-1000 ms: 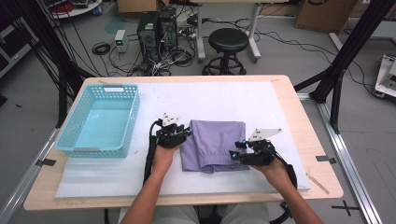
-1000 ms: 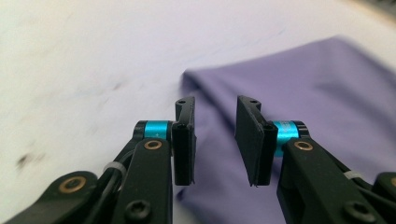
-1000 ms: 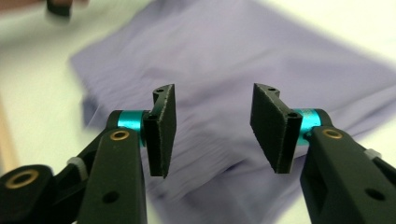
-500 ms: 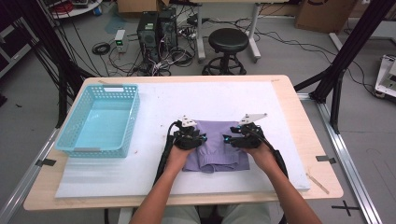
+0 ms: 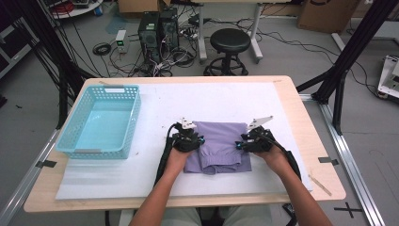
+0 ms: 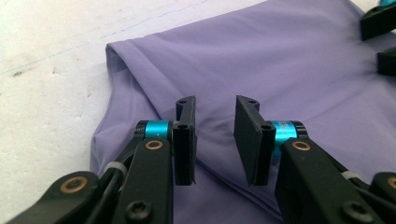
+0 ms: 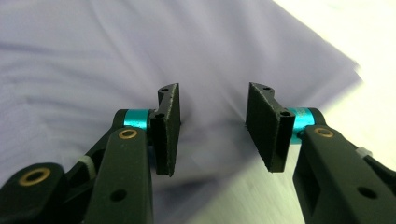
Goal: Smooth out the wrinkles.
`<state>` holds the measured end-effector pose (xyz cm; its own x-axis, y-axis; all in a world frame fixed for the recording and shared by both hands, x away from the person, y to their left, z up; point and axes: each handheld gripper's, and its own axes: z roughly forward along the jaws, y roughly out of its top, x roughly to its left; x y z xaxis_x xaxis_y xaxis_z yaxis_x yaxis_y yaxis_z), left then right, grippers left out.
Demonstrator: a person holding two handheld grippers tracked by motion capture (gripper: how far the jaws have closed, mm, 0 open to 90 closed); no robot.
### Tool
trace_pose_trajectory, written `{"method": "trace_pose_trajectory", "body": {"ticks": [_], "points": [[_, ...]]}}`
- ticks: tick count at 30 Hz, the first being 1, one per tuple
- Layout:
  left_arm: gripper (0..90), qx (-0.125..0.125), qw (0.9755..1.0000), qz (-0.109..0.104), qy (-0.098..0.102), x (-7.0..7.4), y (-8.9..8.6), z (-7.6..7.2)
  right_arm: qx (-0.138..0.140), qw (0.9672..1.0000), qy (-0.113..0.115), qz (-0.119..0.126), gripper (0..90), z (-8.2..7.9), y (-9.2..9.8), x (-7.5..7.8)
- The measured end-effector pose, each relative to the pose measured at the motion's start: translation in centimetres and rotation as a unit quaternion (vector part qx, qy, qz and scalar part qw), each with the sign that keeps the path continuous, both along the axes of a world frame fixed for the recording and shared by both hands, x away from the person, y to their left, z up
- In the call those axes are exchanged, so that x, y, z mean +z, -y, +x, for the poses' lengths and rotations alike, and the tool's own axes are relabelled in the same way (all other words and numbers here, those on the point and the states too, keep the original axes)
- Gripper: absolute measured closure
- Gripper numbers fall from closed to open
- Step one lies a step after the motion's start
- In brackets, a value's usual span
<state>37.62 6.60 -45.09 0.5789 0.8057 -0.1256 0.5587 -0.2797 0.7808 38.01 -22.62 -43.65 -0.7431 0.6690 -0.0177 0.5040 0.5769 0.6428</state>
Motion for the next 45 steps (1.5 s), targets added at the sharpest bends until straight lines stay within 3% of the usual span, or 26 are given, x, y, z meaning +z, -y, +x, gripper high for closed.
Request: {"method": "trace_pose_trajectory", "body": {"ticks": [3, 5, 7, 9, 11, 14, 17, 23, 26, 28, 29, 31, 35, 37, 40, 43, 45], "points": [[69.0, 0.001, 1.0, 0.002, -0.002, 0.1, -0.2, -0.2, -0.009, 1.0, -0.001, 0.004, 56.0, -0.4, 1.2, 0.1], [67.1, 0.003, 1.0, -0.004, -0.005, 0.3, -0.5, -0.4, -0.014, 0.9994, 0.002, 0.03, 56.6, -0.9, 1.8, 0.6], [66.1, 0.007, 0.9998, -0.019, 0.006, 0.5, -0.9, -0.7, -0.008, 0.9985, 0.017, 0.052, 58.9, -1.5, 2.0, 1.3], [66.0, 0.007, 0.9993, -0.033, 0.014, 0.6, -1.3, -1.1, 0.012, 0.9978, 0.027, 0.06, 63.7, -2.2, 1.7, 1.7], [65.6, 0.003, 0.9991, -0.037, 0.018, 0.8, -1.5, -1.4, 0.036, 0.9973, 0.018, 0.061, 68.1, -2.8, 1.2, 1.6], [65.1, 0.006, 0.9988, -0.044, 0.02, 0.8, -1.7, -1.5, 0.056, 0.9974, 0.008, 0.046, 73.2, -3.3, 0.5, 0.8], [64.4, 0.007, 0.9984, -0.05, 0.023, 1.0, -2.0, -1.6, 0.045, 0.999, 0.0, -0.001, 75.0, -3.4, 0.6, -0.1], [62.1, 0.016, 0.9974, -0.062, 0.032, 1.4, -2.9, -1.8, 0.018, 0.9987, 0.005, 0.049, 73.8, -4.1, 2.8, 0.2], [62.2, 0.022, 0.9969, -0.066, 0.036, 1.5, -3.5, -1.9, 0.016, 0.9985, 0.005, 0.052, 78.3, -4.2, 2.9, 0.3], [62.1, 0.024, 0.9967, -0.067, 0.038, 1.6, -3.7, -2.0, 0.019, 0.9987, 0.004, 0.048, 78.4, -4.2, 2.7, 0.1], [62.0, 0.025, 0.9964, -0.071, 0.04, 1.7, -4.1, -2.1, 0.024, 0.9996, 0.007, 0.015, 80.8, -4.2, 2.1, -0.4], [61.6, 0.027, 0.9959, -0.073, 0.045, 1.8, -4.5, -2.3, 0.022, 0.9996, 0.02, -0.003, 86.8, -4.3, 2.1, -0.3], [57.6, 0.028, 0.9948, -0.083, 0.053, 2.0, -5.1, -2.5, 0.014, 0.9997, 0.011, -0.015, 87.8, -4.5, 2.9, -0.3], [56.7, 0.029, 0.9943, -0.086, 0.056, 2.2, -5.4, -2.7, 0.007, 0.9999, 0.006, 0.006, 85.4, -4.6, 3.5, -0.1], [56.6, 0.028, 0.9939, -0.088, 0.061, 2.3, -5.7, -2.9, 0.012, 0.9982, 0.014, 0.058, 82.6, -5.0, 4.0, 0.8], [56.4, 0.029, 0.9936, -0.091, 0.06, 2.2, -6.0, -3.0, 0.03, 0.997, 0.014, 0.07, 82.3, -5.5, 3.6, 0.9], [56.1, 0.031, 0.9934, -0.092, 0.06, 2.1, -6.4, -3.2, 0.062, 0.9969, 0.002, 0.047, 81.9, -6.3, 2.8, 0.0]]}}
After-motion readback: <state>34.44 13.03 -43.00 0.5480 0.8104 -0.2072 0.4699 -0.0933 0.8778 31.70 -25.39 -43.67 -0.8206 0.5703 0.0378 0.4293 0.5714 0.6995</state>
